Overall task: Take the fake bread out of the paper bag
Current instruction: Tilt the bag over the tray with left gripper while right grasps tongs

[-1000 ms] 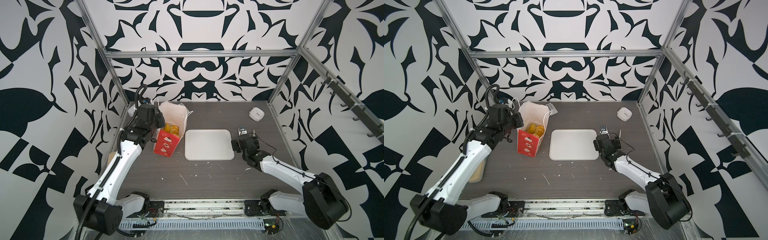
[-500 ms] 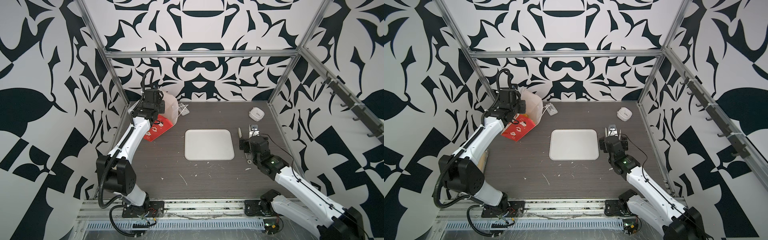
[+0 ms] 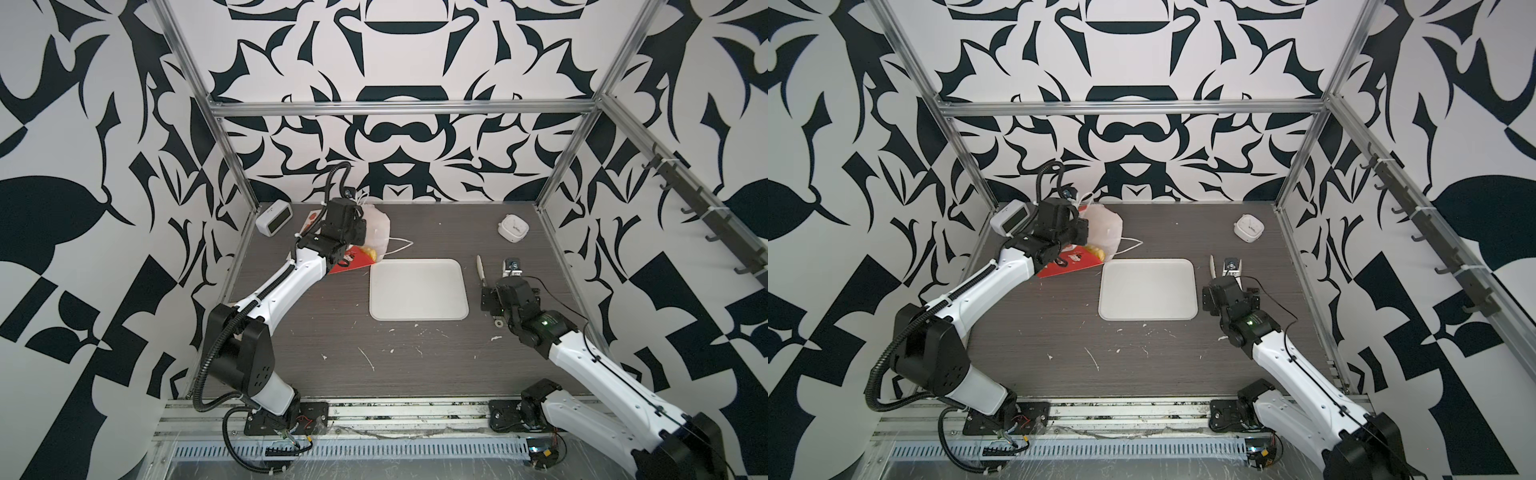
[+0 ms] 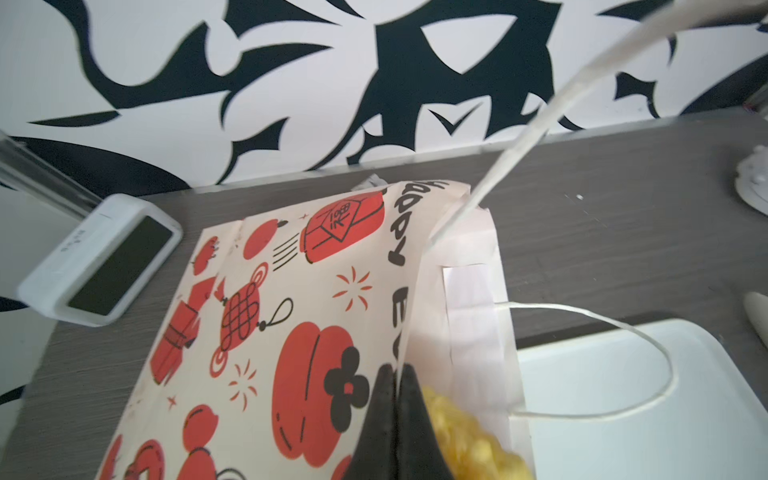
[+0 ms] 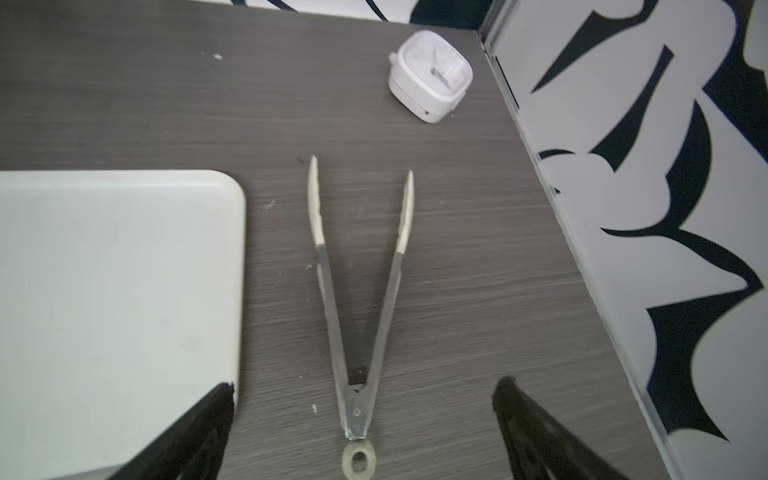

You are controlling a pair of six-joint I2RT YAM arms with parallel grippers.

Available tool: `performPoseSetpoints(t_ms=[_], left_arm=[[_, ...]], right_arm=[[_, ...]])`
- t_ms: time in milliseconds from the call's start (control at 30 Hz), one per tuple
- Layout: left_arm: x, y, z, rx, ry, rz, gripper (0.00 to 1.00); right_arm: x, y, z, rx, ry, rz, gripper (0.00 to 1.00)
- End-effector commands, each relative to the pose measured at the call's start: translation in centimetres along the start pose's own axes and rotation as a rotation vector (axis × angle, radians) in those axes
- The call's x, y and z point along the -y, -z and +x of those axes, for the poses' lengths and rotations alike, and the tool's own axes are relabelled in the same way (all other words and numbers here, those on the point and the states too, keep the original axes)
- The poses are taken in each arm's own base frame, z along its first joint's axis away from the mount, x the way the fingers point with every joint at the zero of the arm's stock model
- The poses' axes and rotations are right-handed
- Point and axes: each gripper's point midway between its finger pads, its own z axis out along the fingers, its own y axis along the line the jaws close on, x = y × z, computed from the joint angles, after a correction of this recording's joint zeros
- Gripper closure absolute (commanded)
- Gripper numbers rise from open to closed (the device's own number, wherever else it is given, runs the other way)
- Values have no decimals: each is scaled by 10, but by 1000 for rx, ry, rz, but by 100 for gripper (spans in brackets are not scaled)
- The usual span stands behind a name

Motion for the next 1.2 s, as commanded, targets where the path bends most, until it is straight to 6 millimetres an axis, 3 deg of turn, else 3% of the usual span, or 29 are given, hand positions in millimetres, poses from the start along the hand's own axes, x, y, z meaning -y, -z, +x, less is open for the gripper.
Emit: performPoseSetpoints(t_ms=[0, 200, 533, 1167], left_arm=[[11, 17, -13, 81, 51, 44, 100], [18, 25, 6, 79, 81, 106, 100], [28, 30, 27, 72, 102, 177, 100], [33, 48, 28, 93, 115, 234, 100]], right_arm=[[5, -8, 4, -97, -80, -27, 0], [5, -32, 13, -184, -146, -92, 0], [-20, -60, 21, -302, -106, -169, 0], [-20, -101, 43, -442, -145, -177, 0]])
